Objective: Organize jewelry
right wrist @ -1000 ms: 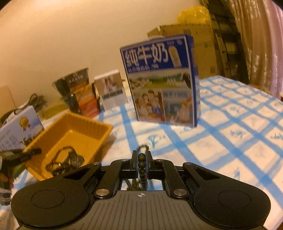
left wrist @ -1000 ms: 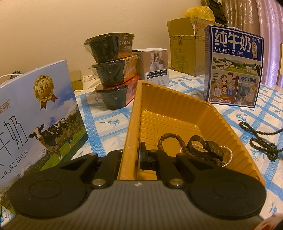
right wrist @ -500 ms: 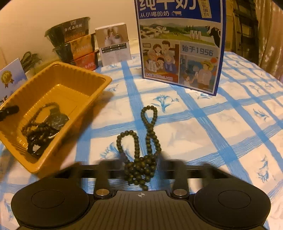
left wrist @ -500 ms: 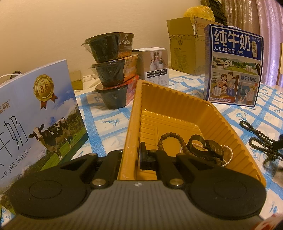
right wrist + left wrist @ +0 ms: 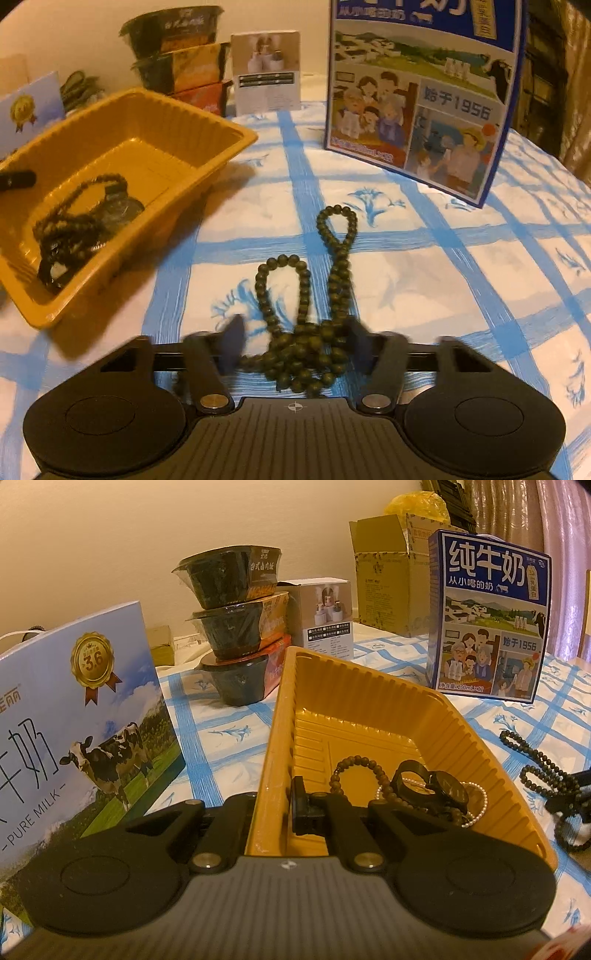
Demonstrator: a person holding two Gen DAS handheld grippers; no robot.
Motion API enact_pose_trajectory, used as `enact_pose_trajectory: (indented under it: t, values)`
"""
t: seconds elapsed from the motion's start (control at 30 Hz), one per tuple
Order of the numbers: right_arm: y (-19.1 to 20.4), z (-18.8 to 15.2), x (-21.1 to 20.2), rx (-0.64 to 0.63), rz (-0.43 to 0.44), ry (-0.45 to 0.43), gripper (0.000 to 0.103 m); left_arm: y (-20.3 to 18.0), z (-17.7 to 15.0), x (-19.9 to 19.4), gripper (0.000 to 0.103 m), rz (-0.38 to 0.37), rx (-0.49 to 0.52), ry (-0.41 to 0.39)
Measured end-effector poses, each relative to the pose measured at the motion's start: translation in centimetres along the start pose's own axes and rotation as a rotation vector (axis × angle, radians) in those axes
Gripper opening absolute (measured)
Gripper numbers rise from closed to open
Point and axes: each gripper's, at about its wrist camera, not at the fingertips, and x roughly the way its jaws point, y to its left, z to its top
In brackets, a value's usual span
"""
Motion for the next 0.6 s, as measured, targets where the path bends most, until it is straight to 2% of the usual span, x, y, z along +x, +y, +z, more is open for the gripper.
enact_pose_trajectory:
  t: [0.03,0.1,0.13,0.27,0.4,0.6]
  values:
    - [0.0,-0.1,-0.1,0.005,0.001,0.000,0.038,0.0,0.0,0.0,0.004,0.000,-0.001,-0.001]
    - [-0.2,-0.3,-0.4,0.026,0.008,-0.004,0.020,0.0,0.0,0.0,0.004,0.000,0.000,-0.001]
    - [-0.3,-0.3,-0.4,0.025,0.009,-0.002,0.015,0.0,0.0,0.0,0.004,0.000,0.001,0.000]
    - [-0.1,-0.3,-1.0,0.023,0.023,0.007,0.015,-0.1,-0.1,0.0,0.004,0.000,0.001,0.001]
    - [-0.1,0.3,-2.7,0.015,0.034,-0.019,0.015,0.0,0.0,0.0,0.004,0.000,0.005,0.001]
    - [-0.9,4.2,-7.2,0.001,0.046,-0.104,0.015,-0.1,0.0,0.0,0.004,0.000,-0.001,0.000]
